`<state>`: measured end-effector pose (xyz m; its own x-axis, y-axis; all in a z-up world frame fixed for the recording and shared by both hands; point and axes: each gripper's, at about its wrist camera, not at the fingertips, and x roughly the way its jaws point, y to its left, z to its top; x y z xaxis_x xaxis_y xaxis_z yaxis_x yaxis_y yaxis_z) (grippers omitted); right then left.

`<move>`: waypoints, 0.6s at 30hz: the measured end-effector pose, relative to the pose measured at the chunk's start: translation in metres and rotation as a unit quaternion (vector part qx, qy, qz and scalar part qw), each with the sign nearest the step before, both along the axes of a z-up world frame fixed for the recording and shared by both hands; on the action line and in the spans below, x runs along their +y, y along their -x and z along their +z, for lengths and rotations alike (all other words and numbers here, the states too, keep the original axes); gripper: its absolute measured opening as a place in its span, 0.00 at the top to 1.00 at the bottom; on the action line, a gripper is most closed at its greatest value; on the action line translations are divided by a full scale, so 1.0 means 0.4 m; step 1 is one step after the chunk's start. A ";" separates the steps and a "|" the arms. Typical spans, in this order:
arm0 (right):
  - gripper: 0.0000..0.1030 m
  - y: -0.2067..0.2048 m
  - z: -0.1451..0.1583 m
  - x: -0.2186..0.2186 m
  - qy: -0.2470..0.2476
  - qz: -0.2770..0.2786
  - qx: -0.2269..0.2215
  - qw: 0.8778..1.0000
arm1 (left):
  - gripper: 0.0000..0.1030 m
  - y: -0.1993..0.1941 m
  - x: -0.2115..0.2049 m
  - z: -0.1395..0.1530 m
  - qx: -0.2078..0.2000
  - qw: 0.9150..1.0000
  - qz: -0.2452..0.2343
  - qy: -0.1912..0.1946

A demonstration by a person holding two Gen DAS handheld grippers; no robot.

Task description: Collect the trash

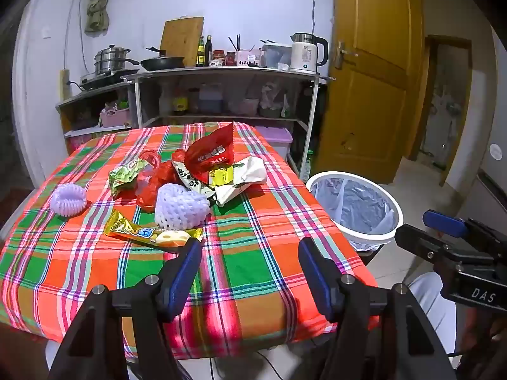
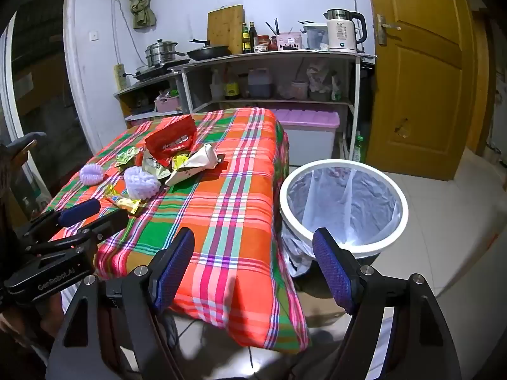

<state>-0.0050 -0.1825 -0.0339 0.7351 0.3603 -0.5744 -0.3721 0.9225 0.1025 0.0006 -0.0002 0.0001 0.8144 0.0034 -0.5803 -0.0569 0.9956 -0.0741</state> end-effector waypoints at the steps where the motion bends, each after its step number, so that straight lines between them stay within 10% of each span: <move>1: 0.25 0.000 0.000 0.000 0.000 0.000 0.000 1.000 | 0.39 -0.001 0.000 0.000 -0.002 1.000 0.002 -0.003; 18: 0.25 -0.001 0.000 0.003 0.001 0.001 0.003 1.000 | 0.39 0.017 -0.005 0.015 -0.019 1.000 0.000 -0.003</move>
<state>-0.0047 -0.1812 -0.0340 0.7317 0.3604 -0.5785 -0.3726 0.9222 0.1033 -0.0061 -0.0021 0.0059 0.8360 0.0077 -0.5487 -0.0551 0.9960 -0.0699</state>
